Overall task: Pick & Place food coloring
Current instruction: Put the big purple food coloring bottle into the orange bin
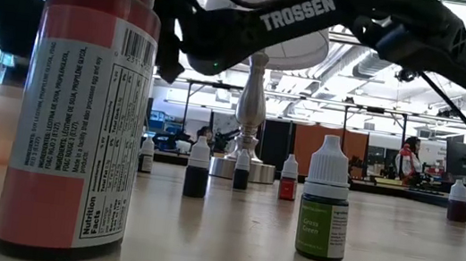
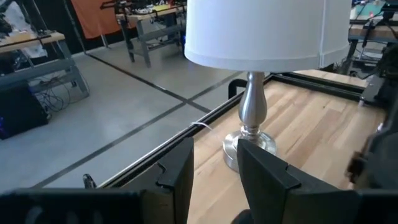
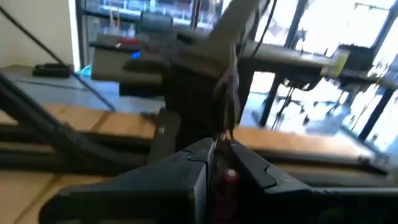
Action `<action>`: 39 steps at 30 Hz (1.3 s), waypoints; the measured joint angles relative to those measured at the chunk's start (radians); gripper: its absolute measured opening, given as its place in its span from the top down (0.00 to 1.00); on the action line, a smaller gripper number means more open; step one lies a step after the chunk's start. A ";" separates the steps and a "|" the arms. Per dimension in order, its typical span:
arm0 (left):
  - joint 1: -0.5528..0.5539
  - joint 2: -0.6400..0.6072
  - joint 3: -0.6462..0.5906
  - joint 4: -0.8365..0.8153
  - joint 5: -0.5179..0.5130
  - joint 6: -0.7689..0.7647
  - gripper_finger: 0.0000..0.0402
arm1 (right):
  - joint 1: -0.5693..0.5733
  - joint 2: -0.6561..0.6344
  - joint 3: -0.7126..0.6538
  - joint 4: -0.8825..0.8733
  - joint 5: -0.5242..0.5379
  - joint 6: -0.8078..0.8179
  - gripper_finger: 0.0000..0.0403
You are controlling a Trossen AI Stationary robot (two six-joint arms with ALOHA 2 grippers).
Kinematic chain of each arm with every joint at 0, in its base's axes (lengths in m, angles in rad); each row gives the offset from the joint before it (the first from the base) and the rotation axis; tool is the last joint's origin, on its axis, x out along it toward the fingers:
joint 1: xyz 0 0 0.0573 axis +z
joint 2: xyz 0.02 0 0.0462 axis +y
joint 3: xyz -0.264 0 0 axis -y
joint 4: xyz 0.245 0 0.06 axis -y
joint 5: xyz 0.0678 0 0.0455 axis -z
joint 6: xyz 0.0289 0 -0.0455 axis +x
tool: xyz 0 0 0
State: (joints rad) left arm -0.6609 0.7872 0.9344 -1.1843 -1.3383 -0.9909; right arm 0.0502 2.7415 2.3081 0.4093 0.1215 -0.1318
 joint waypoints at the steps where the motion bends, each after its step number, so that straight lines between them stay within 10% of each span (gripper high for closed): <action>1: 0.000 0.000 0.000 0.000 0.002 0.000 0.70 | -0.003 0.000 0.000 -0.029 -0.009 0.000 0.92; 30: 0.000 0.000 0.000 -0.019 0.054 0.018 0.70 | 0.001 -0.079 0.000 -0.384 0.103 0.020 0.93; 39: 0.000 0.000 0.000 -0.018 0.055 0.018 0.70 | -0.006 -0.079 0.000 -0.392 0.108 -0.002 0.75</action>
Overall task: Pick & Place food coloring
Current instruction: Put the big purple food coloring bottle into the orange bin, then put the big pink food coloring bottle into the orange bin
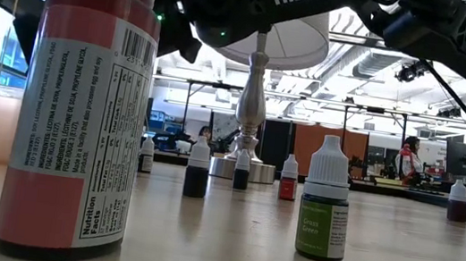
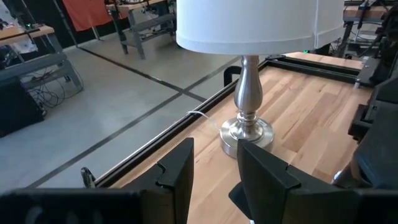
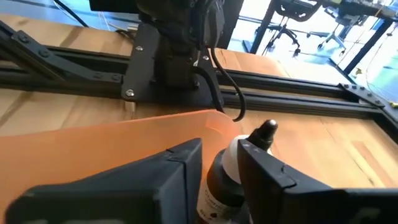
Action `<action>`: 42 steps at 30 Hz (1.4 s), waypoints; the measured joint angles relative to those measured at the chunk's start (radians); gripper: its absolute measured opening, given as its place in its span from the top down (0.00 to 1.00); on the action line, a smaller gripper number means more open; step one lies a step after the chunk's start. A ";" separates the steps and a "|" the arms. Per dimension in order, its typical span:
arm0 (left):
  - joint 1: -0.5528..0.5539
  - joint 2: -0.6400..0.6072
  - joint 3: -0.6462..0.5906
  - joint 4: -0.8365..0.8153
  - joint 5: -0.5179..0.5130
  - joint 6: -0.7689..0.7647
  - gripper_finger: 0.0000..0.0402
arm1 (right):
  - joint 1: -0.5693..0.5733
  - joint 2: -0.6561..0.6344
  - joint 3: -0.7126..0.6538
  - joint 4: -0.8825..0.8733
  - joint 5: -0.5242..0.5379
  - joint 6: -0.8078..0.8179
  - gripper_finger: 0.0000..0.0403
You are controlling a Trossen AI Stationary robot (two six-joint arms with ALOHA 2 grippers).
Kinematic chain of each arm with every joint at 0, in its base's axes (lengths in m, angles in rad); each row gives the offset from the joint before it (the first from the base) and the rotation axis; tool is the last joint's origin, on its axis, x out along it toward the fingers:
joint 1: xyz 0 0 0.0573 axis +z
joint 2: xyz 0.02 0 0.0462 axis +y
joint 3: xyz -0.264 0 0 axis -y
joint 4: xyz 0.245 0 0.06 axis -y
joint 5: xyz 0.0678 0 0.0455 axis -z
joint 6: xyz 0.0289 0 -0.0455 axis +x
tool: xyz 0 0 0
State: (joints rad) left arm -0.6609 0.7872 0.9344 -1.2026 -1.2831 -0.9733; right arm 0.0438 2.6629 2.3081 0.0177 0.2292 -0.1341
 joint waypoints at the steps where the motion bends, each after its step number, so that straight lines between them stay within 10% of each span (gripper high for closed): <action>1: 0.000 0.000 0.000 0.000 0.000 0.000 0.70 | 0.001 -0.002 0.000 -0.001 0.001 -0.011 0.74; 11: 0.000 0.000 0.000 0.006 0.006 -0.005 0.70 | 0.037 -0.088 -0.001 -0.076 0.053 -0.177 0.70; 19: 0.000 0.000 0.000 0.005 0.033 -0.006 0.70 | 0.111 -0.318 0.001 -0.524 0.044 -0.228 0.69; 27: 0.000 0.000 0.000 0.006 0.083 -0.043 0.70 | 0.238 -0.510 0.003 -0.984 -0.244 -0.062 0.69; 31: 0.000 0.001 0.000 0.005 0.104 -0.070 0.70 | 0.310 -0.504 0.001 -1.100 -0.395 0.009 0.69; 42: 0.000 0.002 0.000 0.007 0.106 -0.109 0.70 | 0.453 -0.409 0.000 -1.098 -0.298 -0.089 0.69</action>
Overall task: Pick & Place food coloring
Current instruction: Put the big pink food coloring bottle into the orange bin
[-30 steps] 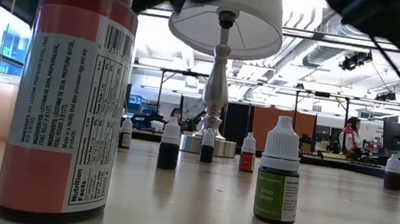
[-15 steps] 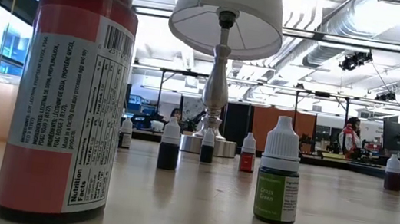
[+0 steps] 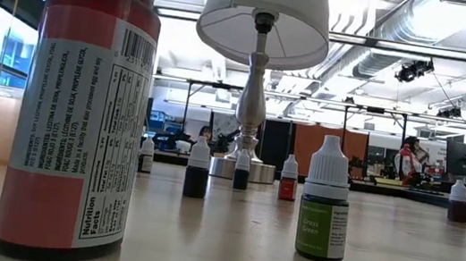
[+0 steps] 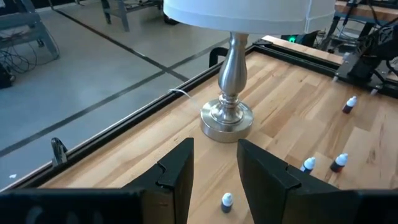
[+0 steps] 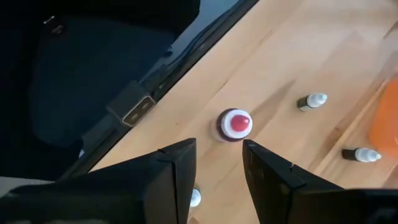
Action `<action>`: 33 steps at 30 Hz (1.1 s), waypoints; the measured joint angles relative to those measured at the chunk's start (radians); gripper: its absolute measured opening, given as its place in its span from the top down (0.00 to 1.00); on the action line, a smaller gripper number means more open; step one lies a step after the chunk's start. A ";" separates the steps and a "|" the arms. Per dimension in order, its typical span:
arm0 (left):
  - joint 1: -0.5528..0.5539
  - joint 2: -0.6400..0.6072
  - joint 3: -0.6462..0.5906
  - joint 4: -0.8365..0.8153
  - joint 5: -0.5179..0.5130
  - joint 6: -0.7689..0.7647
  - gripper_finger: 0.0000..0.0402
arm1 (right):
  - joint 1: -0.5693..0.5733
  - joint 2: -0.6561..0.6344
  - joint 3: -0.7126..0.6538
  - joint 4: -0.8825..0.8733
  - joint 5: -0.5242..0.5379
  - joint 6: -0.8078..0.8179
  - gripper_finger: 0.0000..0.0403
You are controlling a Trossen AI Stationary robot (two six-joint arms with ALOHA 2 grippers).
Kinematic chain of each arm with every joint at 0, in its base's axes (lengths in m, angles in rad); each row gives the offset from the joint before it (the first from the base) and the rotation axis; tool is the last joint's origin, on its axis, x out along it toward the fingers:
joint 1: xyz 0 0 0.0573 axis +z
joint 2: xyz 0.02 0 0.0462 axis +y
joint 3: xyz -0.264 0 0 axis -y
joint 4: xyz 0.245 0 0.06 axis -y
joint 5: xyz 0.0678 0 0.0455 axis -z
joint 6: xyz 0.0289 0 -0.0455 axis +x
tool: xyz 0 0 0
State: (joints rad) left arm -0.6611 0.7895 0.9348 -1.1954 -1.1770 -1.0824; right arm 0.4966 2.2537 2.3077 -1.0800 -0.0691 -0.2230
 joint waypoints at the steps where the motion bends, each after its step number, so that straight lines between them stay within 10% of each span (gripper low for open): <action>1: 0.000 0.000 0.000 0.000 0.000 0.000 0.70 | -0.001 0.002 0.000 -0.003 0.000 0.006 0.69; 11: 0.000 0.000 0.000 -0.001 0.038 0.000 0.70 | -0.026 -0.068 0.003 -0.247 0.316 0.245 0.69; 21: 0.000 0.000 0.000 -0.002 0.043 0.001 0.70 | -0.011 -0.223 -0.329 -0.166 0.307 0.332 0.69; 25: 0.000 0.000 0.000 -0.003 0.032 0.001 0.70 | -0.006 -0.416 -0.683 0.281 0.352 0.294 0.69; 33: 0.000 0.000 0.000 -0.002 -0.006 0.001 0.70 | -0.021 -0.539 -1.307 1.559 0.090 0.142 0.69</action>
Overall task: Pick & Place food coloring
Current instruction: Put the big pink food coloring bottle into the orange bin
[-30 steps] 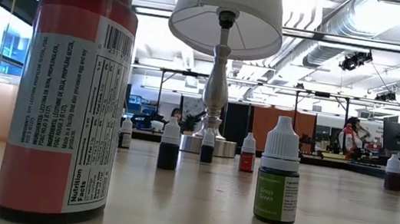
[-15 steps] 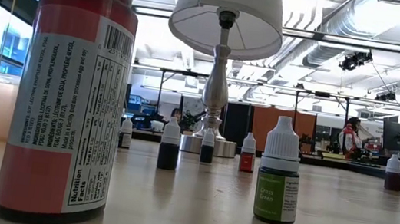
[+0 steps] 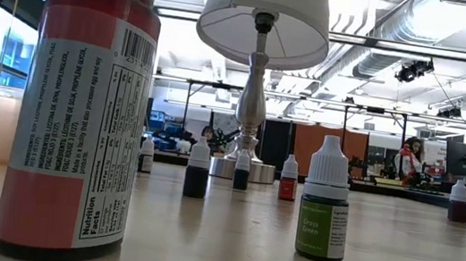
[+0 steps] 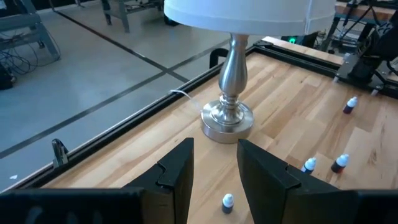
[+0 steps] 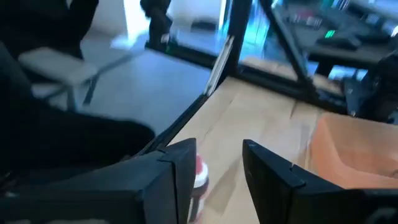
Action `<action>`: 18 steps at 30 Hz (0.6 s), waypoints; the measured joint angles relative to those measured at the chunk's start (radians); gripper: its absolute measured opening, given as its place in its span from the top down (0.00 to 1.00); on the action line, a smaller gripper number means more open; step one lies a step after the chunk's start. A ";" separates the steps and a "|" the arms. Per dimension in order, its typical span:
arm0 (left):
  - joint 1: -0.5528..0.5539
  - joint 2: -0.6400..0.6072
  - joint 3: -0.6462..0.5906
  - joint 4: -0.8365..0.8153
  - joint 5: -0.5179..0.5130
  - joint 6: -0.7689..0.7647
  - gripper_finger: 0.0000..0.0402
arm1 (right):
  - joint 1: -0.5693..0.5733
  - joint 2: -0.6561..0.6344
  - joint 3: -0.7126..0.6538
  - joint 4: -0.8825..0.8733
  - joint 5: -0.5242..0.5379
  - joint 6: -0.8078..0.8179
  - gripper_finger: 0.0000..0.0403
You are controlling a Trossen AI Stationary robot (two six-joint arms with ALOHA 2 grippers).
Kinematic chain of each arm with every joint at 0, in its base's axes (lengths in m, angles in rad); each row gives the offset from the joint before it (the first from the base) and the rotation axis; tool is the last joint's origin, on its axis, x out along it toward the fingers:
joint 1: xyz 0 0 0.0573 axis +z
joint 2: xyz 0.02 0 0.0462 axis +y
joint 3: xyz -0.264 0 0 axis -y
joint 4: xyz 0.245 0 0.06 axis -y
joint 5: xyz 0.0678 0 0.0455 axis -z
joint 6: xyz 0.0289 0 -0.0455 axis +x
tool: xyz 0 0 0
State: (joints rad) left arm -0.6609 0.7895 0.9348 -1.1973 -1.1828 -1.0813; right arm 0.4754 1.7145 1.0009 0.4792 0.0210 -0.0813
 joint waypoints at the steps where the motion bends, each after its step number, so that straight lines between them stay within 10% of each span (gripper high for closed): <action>1: 0.000 0.000 0.000 0.000 0.000 0.000 0.70 | -0.006 0.018 -0.042 0.103 0.002 -0.001 0.69; 8: 0.000 0.000 0.000 0.002 -0.002 0.000 0.70 | -0.045 0.224 -0.026 0.415 -0.102 0.082 0.69; 18: 0.000 0.000 0.000 0.000 0.002 0.000 0.70 | -0.045 0.317 0.237 0.083 -0.188 0.079 0.69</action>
State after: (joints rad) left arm -0.6609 0.7891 0.9348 -1.1968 -1.1809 -1.0809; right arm 0.4309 2.0319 1.2383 0.5619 -0.1665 -0.0024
